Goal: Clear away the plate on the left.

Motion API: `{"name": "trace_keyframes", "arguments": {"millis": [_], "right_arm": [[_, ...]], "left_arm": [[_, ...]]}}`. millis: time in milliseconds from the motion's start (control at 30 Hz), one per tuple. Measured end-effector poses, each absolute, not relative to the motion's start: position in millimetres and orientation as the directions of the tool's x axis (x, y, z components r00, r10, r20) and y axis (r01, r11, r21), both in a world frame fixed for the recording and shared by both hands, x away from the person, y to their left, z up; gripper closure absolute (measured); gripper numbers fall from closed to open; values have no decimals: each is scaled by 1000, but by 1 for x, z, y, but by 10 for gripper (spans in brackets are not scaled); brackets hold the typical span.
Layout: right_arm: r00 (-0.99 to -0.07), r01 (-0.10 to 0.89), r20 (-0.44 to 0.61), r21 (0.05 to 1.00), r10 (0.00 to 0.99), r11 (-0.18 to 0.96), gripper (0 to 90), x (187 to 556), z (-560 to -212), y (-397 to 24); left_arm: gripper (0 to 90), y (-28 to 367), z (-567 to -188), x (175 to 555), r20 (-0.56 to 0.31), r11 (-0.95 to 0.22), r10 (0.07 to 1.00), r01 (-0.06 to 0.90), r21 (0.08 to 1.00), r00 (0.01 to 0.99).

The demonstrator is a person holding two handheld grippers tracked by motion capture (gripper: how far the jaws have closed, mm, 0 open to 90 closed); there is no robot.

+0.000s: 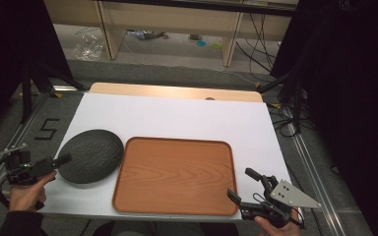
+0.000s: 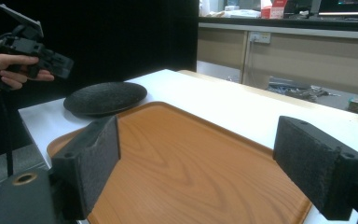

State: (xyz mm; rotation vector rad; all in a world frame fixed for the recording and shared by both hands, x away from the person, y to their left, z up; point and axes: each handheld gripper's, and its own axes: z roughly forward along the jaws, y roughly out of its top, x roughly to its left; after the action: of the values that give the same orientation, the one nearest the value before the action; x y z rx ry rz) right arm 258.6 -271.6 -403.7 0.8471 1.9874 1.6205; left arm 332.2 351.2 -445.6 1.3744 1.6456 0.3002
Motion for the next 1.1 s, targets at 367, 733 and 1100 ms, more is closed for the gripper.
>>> {"name": "trace_keyframes", "arguments": {"millis": [367, 733, 1100], "right_arm": [[-721, 171, 46, 979, 691, 113, 160, 260, -405, -271], [-720, 176, 42, 977, 693, 124, 161, 259, -405, -271], [-728, 174, 44, 977, 684, 122, 165, 260, -404, -270]], "left_arm": [[149, 358, -459, 336, -503, 370, 864, 703, 608, -19], [160, 361, -470, 339, -567, 427, 821, 726, 539, -63], [203, 364, -479, 341, -624, 469, 776, 747, 472, -92]]}}
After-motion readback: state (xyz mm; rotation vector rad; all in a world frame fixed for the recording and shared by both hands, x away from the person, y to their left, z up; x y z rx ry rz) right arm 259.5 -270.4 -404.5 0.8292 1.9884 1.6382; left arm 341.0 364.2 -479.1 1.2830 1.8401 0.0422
